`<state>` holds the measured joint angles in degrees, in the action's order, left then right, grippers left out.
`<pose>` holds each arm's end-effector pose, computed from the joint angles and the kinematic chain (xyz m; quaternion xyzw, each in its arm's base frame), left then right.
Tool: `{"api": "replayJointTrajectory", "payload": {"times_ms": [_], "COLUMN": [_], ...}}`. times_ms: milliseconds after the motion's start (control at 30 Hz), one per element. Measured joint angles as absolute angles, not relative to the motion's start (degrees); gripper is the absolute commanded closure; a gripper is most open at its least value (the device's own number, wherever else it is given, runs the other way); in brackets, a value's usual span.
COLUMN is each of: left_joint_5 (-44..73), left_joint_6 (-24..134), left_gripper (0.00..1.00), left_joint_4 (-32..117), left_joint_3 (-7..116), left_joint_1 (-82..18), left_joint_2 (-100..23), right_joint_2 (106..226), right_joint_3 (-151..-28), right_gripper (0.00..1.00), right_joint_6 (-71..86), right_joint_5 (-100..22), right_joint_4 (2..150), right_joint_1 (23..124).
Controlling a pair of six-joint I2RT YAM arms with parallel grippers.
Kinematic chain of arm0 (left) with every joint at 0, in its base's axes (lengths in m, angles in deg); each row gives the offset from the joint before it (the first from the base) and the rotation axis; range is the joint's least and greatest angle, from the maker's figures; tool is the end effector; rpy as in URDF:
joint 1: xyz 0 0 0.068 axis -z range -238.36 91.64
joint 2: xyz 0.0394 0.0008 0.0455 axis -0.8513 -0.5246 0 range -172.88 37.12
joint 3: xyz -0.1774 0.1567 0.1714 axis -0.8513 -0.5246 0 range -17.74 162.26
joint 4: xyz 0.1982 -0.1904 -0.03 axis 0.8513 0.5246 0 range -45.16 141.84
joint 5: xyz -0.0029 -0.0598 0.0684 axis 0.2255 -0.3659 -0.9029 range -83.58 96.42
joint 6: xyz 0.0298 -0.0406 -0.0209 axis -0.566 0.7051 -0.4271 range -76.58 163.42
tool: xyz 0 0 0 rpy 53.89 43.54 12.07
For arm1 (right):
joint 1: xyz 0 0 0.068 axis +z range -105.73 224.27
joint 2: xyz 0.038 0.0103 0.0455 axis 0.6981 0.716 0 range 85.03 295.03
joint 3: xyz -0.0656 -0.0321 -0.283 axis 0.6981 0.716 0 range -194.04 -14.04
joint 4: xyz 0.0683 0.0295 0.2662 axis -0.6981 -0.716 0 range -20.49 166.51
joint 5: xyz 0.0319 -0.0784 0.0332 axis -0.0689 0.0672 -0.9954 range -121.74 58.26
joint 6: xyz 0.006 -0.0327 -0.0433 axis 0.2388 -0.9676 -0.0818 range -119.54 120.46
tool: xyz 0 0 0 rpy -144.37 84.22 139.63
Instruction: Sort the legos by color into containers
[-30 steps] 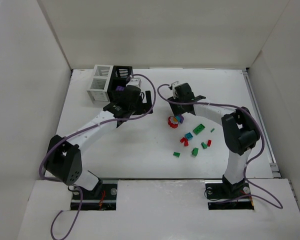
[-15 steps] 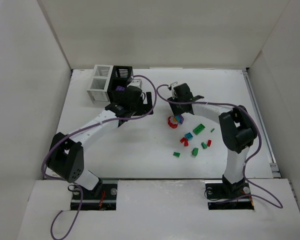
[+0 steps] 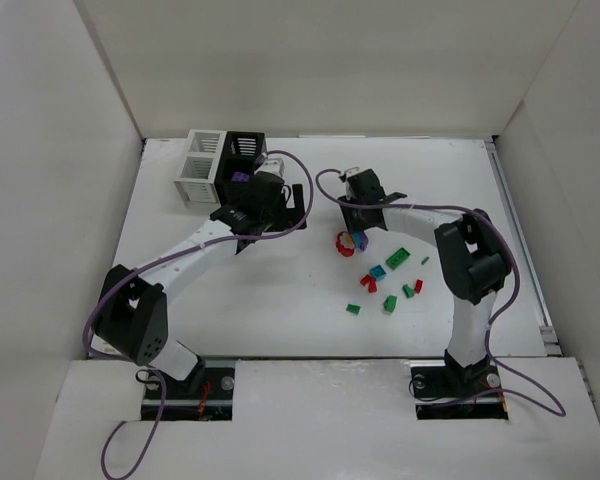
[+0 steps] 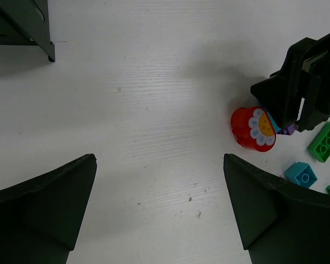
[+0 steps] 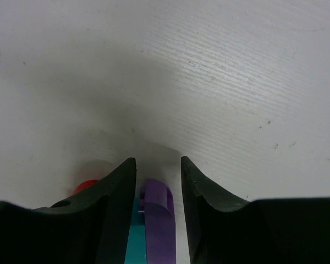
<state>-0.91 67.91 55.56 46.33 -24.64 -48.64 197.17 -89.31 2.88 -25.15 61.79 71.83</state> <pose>0.2994 -0.1941 0.2970 0.0396 0.8742 -0.1848 0.4473 0.3923 0.2001 0.1816 -0.1867 0.9243 0.0325 0.3313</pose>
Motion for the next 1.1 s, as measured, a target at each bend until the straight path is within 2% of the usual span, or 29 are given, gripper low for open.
{"api": "replayJointTrajectory", "payload": {"times_ms": [100,167,200,433,667,800,833,867,967,1100], "left_joint_5": [-1.0,-1.1,-1.1,-1.2,-0.5,2.0,2.2,2.8,3.5,4.3], "left_joint_6": [67.9,67.9,67.9,67.9,67.9,67.8,67.7,67.7,67.5,67.4], "left_gripper": [0.0,0.0,0.0,0.0,0.0,0.0,0.0,0.0,0.0,0.0], "left_joint_4": [55.8,55.9,55.9,56.0,56.0,55.6,55.4,55.2,54.8,54.6], "left_joint_3": [46.3,46.3,46.3,46.3,46.3,46.3,46.3,46.3,46.3,46.3], "left_joint_1": [-24.6,-24.6,-24.6,-24.6,-24.6,-24.6,-24.6,-24.6,-24.6,-24.6], "left_joint_2": [-48.6,-48.6,-48.6,-48.6,-48.6,-48.6,-48.6,-48.6,-48.6,-48.6], "right_joint_2": [197.6,197.6,197.6,197.3,194.5,190.9,190.0,189.1,187.2,186.7], "right_joint_3": [-88.7,-88.4,-88.3,-88.1,-86.2,-86.2,-86.2,-86.2,-86.2,-86.2], "right_gripper": [0.65,0.65,0.69,0.79,0.87,0.89,0.84,0.73,0.56,0.49], "right_joint_6": [4.1,5.0,5.4,7.2,7.8,7.4,7.3,7.2,6.9,11.2], "right_joint_5": [-25.2,-25.4,-25.5,-25.5,-23.6,-22.6,-22.4,-22.2,-21.3,-18.7], "right_joint_4": [61.6,61.8,62.1,62.1,61.8,61.8,61.9,61.9,61.5,58.8], "right_joint_1": [71.6,71.3,71.2,71.2,71.3,71.4,71.4,71.4,71.4,71.6]}}
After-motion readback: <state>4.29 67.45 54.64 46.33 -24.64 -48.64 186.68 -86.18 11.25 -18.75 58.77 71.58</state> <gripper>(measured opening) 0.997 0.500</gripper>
